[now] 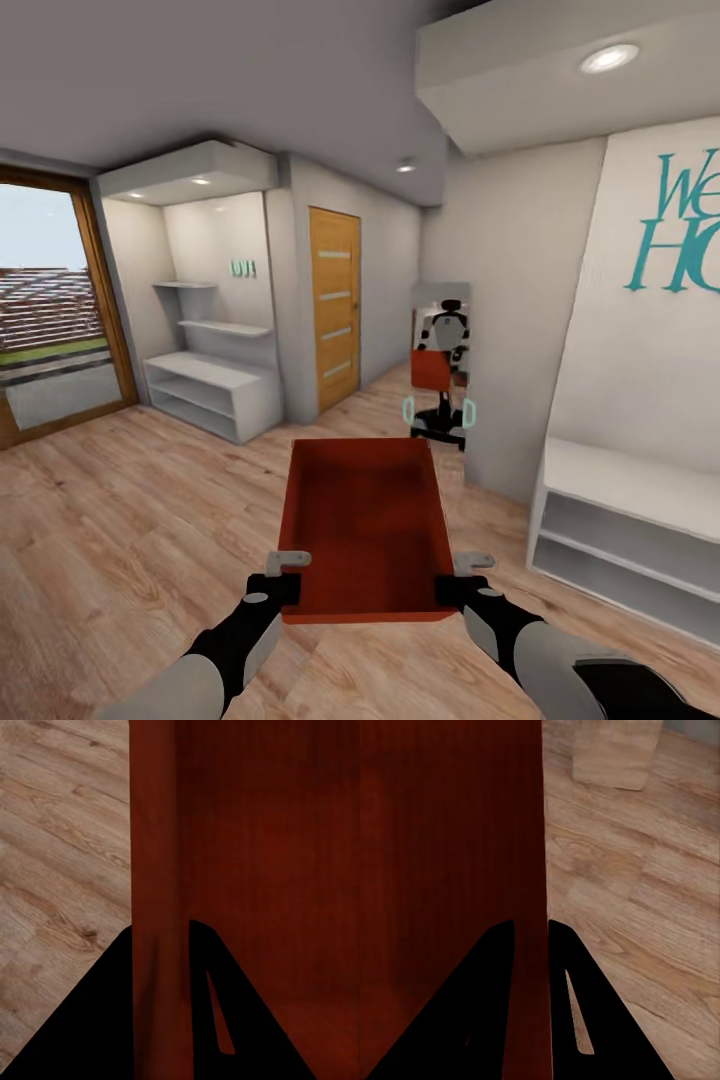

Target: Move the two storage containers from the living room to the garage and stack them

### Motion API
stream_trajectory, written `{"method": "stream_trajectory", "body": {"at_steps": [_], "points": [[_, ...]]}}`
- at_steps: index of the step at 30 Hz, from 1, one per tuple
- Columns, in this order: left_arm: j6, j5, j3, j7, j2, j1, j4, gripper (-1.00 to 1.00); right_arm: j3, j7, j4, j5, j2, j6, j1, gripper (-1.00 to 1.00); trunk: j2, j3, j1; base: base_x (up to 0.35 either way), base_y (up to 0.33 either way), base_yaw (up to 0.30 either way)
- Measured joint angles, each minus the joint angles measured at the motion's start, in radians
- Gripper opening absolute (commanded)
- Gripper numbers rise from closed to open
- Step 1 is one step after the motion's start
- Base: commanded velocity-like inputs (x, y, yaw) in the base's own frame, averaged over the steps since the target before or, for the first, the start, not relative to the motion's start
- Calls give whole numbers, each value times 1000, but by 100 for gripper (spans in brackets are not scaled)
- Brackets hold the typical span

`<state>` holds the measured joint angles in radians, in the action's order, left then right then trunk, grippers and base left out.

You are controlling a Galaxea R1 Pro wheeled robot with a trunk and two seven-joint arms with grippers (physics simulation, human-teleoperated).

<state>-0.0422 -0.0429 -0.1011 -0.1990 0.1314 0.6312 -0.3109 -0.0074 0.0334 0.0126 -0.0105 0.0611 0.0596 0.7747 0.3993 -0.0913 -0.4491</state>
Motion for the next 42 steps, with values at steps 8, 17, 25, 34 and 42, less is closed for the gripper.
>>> {"method": "stream_trajectory", "body": {"at_steps": [8, 17, 25, 34, 42], "points": [[0, -1, 0, 0, 0, 0, 1, -100, 0, 0, 0, 1, 0, 0, 0, -100, 0, 0, 0, 322, 0, 60], [0, -2, 0, 2, -1, 0, 1, -100, 0, 2, 1, 1, 1, -2, 0, -100, 0, 0, 0, 322, 0, 1], [0, 0, 1, 3, -2, 0, 0, -100, 1, 2, 0, 0, 2, 0, 0, -100, 0, 0, 0, 322, 0, 0], [0, 0, 0, 3, -2, 0, 0, -100, 0, 2, 0, 0, 1, 0, 0, -100, 0, 0, 0, 322, 0, 0], [0, 0, 0, 3, -2, 0, 0, -100, 0, 2, 0, 0, 1, 0, 0, -100, 0, 0, 0, 322, 0, 0]]}}
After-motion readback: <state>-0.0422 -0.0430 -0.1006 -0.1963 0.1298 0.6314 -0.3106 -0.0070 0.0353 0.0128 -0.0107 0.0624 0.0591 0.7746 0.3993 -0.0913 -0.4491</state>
